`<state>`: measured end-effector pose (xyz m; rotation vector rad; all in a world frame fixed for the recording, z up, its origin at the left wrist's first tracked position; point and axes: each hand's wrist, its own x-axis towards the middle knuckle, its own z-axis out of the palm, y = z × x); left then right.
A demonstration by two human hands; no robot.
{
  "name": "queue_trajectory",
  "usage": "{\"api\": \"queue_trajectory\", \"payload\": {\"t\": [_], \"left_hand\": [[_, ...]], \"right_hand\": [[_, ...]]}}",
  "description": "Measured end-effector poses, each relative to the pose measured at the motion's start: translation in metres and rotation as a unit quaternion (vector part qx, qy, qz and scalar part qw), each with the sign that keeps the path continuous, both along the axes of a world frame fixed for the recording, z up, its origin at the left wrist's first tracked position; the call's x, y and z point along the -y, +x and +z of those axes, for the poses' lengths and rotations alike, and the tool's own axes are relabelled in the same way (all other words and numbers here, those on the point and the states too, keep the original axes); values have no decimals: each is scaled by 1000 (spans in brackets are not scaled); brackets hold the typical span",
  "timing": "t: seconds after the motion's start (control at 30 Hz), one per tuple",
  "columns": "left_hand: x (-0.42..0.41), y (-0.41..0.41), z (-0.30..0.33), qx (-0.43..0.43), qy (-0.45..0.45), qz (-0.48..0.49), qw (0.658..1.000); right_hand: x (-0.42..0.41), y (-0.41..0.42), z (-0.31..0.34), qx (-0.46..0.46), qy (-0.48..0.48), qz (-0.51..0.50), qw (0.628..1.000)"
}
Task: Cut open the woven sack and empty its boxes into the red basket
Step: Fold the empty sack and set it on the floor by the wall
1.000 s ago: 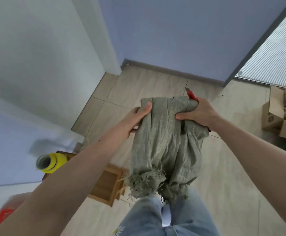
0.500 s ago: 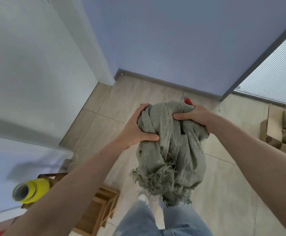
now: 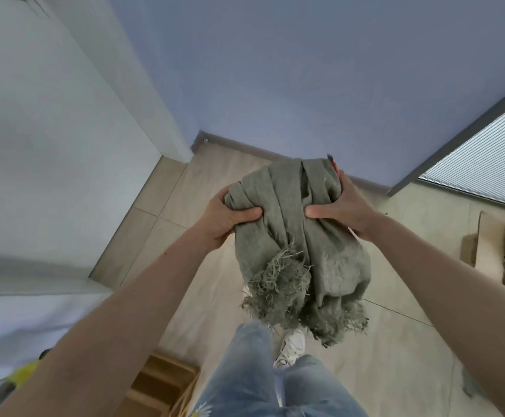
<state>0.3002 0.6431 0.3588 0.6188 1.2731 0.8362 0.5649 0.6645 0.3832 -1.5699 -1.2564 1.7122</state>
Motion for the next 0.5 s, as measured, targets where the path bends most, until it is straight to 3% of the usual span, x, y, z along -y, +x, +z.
{"api": "queue_trajectory", "payload": {"t": [0.2,0.33,0.4,0.5], "left_hand": [[-71,7,-3,-14,46,-123,991],[-97,20,-9,-23,60,-131,989],[-107,30,-8,-80,55,-106,990],[-119,49,2,-233,18,-31,972]], "right_hand": [[-63,1,0,33,29,-141,989],[-95,12,-5,21,16,-174,984],[-112,22,-9,11,16,-195,981],[-138,37,-18,-2,18,-254,967]]}}
